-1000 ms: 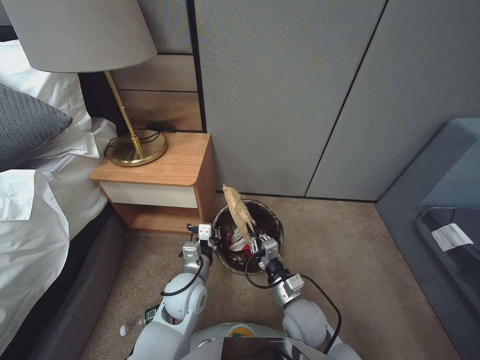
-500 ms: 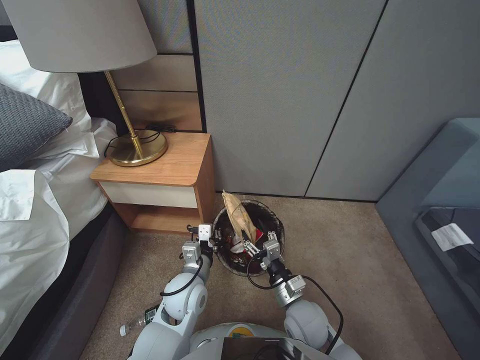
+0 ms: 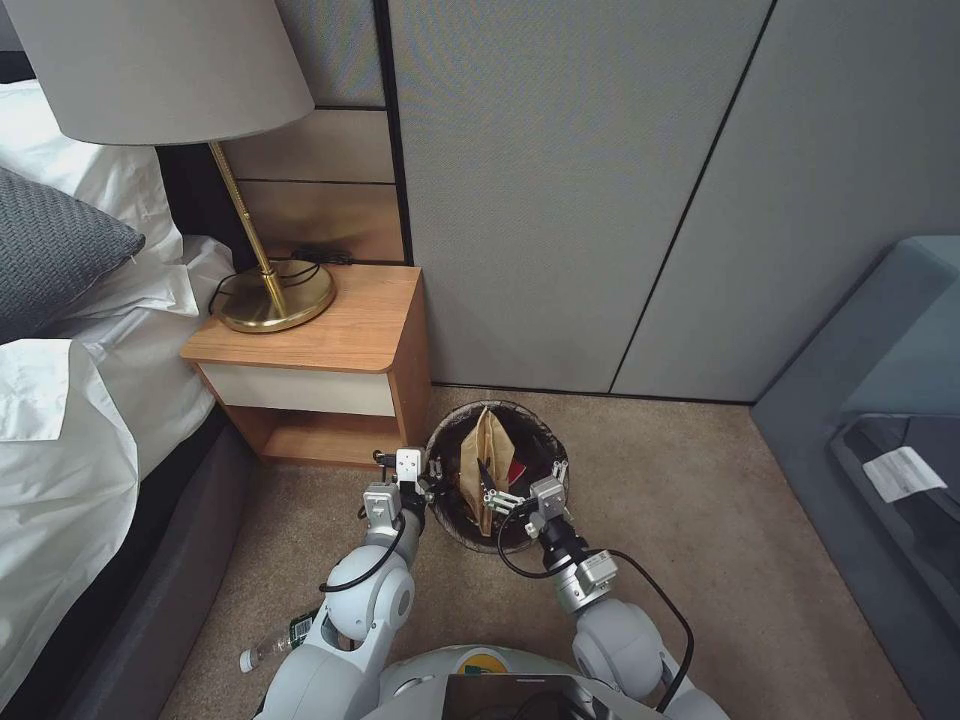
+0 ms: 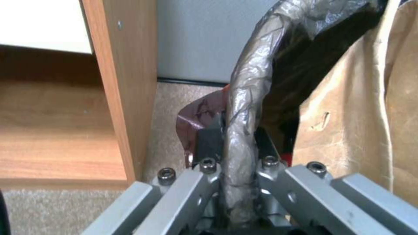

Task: Pick up the trash bin, then pick up the garbage from the floor and place it into the trash bin.

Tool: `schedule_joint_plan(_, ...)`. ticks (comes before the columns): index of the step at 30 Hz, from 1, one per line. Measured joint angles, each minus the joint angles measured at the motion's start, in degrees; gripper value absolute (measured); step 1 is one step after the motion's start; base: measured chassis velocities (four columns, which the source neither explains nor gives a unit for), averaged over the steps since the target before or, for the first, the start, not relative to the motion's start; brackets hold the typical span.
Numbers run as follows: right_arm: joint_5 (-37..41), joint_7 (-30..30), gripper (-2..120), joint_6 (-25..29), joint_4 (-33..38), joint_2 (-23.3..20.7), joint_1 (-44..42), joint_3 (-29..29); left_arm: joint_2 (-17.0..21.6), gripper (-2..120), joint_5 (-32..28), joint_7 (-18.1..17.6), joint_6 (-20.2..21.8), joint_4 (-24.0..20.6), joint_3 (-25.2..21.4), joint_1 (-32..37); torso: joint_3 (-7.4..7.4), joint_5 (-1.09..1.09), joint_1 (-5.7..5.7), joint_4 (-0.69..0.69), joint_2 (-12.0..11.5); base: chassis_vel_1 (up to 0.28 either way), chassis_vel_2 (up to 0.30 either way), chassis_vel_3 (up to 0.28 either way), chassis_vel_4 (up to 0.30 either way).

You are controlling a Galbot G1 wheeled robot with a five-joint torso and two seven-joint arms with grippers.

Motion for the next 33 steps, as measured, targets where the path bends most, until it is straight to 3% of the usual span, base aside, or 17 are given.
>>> schedule_joint_plan(22,-2.9,-1.7,100,2.3,2.4,-0.2,-1.7,2.9,0.2,0,-1.7,-1.4,2.9,-0.6,0.0,0.2,0.0,0.0,0.0,0.0,0.0,0.0,0.0,0.0,0.0)
schedule_joint_plan(30,-2.9,-0.6,100,2.5,6.7,-0.2,-2.4,4.5,0.4,0,-1.7,-1.3,2.9,-0.9,0.1,0.6,0.0,0.0,0.0,0.0,0.0,0.0,0.0,0.0,0.0)
schedule_joint_plan(33,-2.7,2.5,100,1.5,10.3,0.4,-3.0,5.7,1.0,0,-1.8,-1.3,3.0,-1.8,0.2,1.3,0.0,0.0,0.0,0.0,0.0,0.0,0.0,0.0,0.0)
